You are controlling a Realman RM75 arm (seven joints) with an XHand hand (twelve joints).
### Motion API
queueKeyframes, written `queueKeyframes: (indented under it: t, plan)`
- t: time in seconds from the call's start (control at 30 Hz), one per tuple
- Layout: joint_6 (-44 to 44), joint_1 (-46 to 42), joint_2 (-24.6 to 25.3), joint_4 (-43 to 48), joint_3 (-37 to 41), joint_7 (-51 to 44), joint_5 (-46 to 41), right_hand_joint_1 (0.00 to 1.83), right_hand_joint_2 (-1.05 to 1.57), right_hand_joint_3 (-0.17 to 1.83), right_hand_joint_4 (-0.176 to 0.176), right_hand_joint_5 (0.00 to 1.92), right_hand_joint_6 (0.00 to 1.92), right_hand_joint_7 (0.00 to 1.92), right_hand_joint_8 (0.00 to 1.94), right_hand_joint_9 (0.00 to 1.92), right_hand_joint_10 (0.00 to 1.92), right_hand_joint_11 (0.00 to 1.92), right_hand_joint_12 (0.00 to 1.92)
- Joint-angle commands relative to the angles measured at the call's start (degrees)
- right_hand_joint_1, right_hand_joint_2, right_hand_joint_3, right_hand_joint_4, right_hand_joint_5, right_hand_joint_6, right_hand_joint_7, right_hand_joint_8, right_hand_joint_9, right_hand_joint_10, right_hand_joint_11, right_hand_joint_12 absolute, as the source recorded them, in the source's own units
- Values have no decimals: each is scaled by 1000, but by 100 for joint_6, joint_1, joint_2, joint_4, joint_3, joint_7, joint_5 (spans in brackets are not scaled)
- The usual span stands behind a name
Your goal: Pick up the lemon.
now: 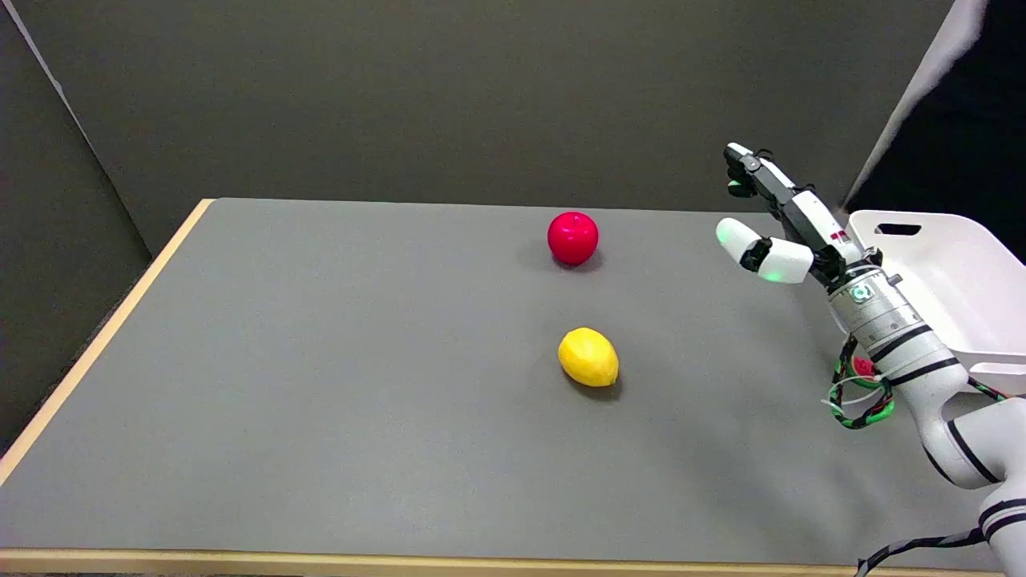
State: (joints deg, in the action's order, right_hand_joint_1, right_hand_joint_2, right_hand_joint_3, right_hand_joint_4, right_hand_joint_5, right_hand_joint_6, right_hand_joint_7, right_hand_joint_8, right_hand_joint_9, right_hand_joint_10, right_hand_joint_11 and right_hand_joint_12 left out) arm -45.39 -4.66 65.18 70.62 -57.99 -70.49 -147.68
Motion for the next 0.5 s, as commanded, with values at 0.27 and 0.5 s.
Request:
queueKeyframes:
  t: [0.27,0.5]
  plan:
    - [-633,-226,55,166,13,63,2,383,603,943,-57,59,230,73,213,1,572,-1,984]
    - [-479,-816,138,507,-396,-145,10,376,599,940,-84,63,295,74,260,-1,580,-1,946]
